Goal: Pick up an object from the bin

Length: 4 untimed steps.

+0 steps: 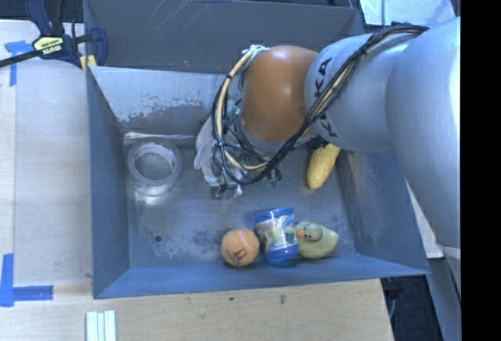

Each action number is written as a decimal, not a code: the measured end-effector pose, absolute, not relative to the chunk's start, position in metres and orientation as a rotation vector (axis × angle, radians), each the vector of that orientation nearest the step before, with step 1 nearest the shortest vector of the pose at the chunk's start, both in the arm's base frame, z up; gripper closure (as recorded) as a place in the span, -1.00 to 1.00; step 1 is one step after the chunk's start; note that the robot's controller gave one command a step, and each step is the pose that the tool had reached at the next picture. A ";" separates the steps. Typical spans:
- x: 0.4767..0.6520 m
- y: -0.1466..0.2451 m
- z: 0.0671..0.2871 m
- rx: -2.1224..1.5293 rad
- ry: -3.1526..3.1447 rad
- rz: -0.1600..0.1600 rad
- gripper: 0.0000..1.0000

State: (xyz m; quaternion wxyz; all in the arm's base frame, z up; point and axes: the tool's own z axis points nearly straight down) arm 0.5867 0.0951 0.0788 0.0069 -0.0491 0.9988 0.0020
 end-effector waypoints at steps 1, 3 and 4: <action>0.587 0.095 0.079 -0.153 3.124 0.006 1.00; 0.582 0.101 0.181 -0.092 3.125 0.007 1.00; 0.582 0.114 0.286 -0.046 3.123 0.008 1.00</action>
Offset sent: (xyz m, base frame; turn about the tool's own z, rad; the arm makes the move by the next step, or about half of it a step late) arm -0.0050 0.0066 0.1027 0.0388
